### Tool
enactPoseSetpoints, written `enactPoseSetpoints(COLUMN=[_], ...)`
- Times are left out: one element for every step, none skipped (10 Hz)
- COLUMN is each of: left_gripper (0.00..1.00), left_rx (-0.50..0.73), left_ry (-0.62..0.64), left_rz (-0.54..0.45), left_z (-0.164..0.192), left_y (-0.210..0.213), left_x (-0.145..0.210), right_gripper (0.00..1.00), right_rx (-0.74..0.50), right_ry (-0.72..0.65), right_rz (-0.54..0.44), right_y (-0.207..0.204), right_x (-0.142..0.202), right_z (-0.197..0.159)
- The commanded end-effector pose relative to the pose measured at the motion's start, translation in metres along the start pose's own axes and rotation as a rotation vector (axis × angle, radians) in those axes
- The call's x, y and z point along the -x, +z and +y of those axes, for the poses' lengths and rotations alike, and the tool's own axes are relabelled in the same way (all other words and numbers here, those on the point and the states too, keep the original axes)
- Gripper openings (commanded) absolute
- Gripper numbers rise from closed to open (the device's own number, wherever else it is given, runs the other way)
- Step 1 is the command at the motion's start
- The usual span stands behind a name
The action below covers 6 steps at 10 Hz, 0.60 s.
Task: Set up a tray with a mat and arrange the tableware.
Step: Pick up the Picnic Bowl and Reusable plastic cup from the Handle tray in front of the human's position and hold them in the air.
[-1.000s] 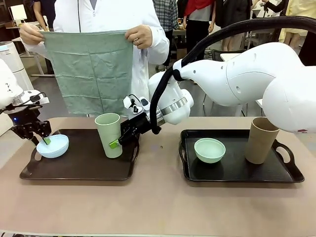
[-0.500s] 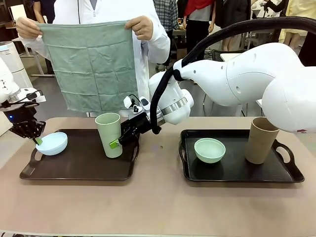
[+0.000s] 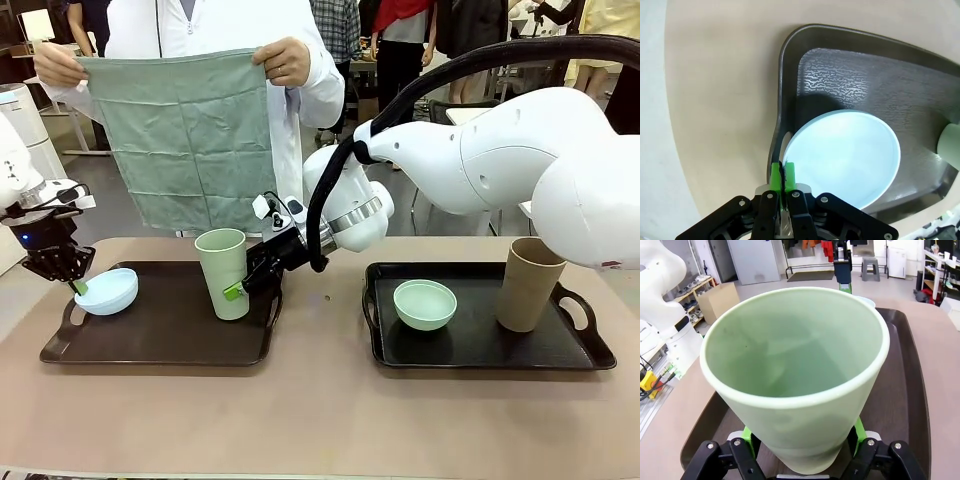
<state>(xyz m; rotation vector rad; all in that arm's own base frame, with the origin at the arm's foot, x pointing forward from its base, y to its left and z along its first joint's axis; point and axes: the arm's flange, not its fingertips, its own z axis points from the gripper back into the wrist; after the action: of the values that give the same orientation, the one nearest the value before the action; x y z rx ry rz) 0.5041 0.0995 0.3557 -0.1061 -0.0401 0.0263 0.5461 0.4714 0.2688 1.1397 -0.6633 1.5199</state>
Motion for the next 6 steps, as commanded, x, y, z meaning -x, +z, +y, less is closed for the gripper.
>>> enactPoseSetpoints(left_gripper=[0.00, 0.00, 0.00, 0.00, 0.00, 0.00], left_rx=[-0.020, 0.014, 0.020, 0.014, 0.006, -0.013], left_ry=[0.045, 0.039, 0.026, 0.003, -0.006, -0.015], left_rz=[0.007, -0.030, -0.075, -0.127, -0.149, -0.163], left_z=[-0.004, -0.010, -0.018, -0.029, -0.040, -0.052], left_y=[0.021, 0.052, 0.089, 0.129, 0.161, 0.184], left_x=[0.009, 0.025, 0.045, 0.071, 0.086, 0.099], right_gripper=[0.00, 0.00, 0.00, 0.00, 0.00, 0.00], right_rx=[-0.002, -0.016, -0.014, -0.017, -0.001, 0.019], right_ry=[-0.015, -0.009, 0.009, 0.039, 0.076, 0.112], right_rz=[0.019, 0.029, 0.030, 0.030, 0.036, 0.053], right_y=[0.000, 0.002, 0.007, 0.010, 0.016, 0.022], right_x=[-0.006, -0.024, -0.045, -0.071, -0.095, -0.115], right_z=[0.002, 0.014, 0.027, 0.044, 0.057, 0.070])
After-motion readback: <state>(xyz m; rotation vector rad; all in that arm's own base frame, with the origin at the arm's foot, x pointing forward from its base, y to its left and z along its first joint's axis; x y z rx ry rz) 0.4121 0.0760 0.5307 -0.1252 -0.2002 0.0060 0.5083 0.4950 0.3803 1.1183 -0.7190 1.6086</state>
